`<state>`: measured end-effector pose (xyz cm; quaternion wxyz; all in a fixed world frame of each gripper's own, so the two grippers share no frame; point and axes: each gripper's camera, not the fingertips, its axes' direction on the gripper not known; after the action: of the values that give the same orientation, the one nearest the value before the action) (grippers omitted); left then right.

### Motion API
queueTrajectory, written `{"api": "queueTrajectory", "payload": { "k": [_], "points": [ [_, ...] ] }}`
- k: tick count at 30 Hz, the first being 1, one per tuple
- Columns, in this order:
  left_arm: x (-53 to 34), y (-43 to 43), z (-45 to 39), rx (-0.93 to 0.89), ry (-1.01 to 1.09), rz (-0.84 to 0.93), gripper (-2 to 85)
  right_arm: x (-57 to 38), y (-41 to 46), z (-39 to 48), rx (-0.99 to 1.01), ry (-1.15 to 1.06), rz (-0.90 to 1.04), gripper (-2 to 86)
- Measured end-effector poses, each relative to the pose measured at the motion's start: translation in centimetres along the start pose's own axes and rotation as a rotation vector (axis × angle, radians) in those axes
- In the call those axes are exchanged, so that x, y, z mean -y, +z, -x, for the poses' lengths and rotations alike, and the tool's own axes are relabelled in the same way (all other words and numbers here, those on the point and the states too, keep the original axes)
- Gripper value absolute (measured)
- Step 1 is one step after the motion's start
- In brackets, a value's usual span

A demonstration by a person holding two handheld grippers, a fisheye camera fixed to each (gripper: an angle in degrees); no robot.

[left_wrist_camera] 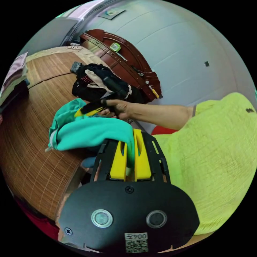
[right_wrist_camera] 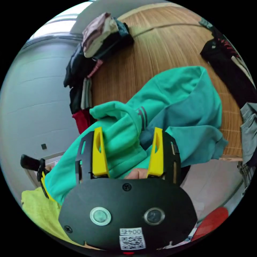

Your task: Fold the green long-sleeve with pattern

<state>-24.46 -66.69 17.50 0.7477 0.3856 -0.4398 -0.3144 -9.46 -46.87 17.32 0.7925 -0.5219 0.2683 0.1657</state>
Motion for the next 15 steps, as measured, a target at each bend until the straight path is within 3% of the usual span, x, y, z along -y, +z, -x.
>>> {"api": "queueTrajectory", "payload": {
  "k": [2, 5, 8, 10, 15],
  "points": [
    [0.0, 0.7, -0.7, 0.017, 0.020, 0.001, 6.7, 0.2, 2.0, 0.5, 0.296, -0.018, 0.059, 6.5],
    [-0.1, 1.1, -0.7, 0.029, 0.012, -0.010, 6.7, 0.5, -3.6, 2.2, 0.623, -0.078, -0.211, 3.0],
    [0.1, 1.2, -0.1, 0.059, -0.020, -0.055, 6.8, 1.8, -13.8, 6.6, 0.801, -0.265, -0.435, 2.1],
    [0.5, 0.5, 1.0, 0.099, -0.092, -0.189, 6.8, 2.1, -19.7, 11.7, 0.715, -0.438, -0.437, 2.0],
    [1.5, -1.0, 3.8, -0.048, -0.132, -0.457, 7.0, -1.9, -31.9, 26.3, 0.451, -0.905, -0.435, 2.2]
  ]
}}
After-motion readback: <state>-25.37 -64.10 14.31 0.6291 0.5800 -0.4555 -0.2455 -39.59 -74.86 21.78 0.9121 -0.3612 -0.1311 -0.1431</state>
